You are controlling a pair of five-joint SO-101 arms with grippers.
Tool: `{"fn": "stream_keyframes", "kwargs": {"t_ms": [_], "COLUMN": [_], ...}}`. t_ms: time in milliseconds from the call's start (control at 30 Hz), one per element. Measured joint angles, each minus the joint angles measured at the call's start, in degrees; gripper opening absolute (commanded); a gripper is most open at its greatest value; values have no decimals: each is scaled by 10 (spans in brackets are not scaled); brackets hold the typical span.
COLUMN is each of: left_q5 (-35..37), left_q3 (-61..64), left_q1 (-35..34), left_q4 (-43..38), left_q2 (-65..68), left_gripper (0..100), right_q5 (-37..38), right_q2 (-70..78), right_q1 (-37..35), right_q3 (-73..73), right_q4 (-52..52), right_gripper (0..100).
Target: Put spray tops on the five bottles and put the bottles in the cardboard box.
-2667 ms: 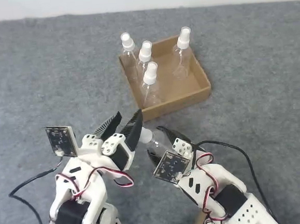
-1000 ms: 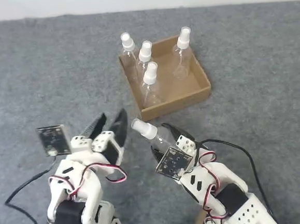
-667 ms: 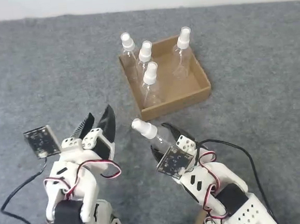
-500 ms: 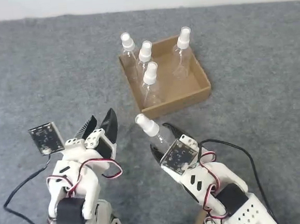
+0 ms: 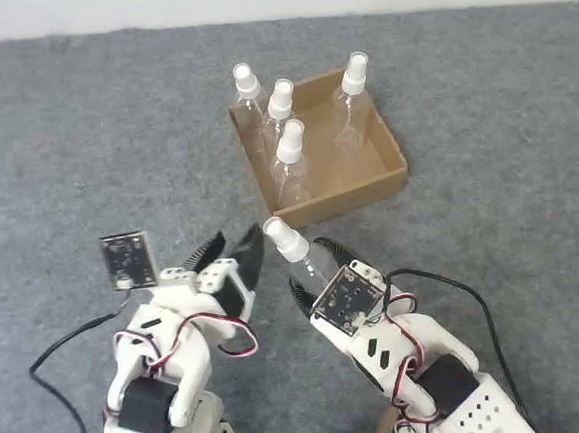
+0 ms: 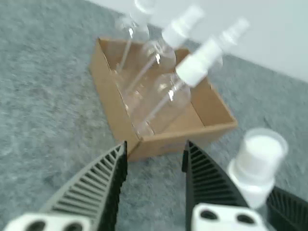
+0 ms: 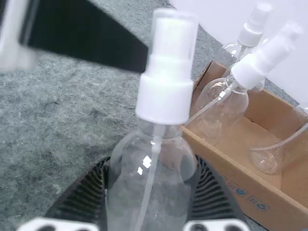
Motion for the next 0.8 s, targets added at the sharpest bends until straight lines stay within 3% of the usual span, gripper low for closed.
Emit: {"fn": "stream_keyframes", "kwargs": {"t_ms": [433,800], "left_q5": [-47,-65], "left_q3": [9,9], "left_q1": [95,126], "left_q4": [0,0], "left_q2": [0,0], "left_gripper": [173,173], "right_q5": [-2,-3], "right_q2": [-2,-2], "right_q1": [-26,-25], "right_q3": [0,-1], "right_q4": [0,0], "right_gripper": [6,6]}}
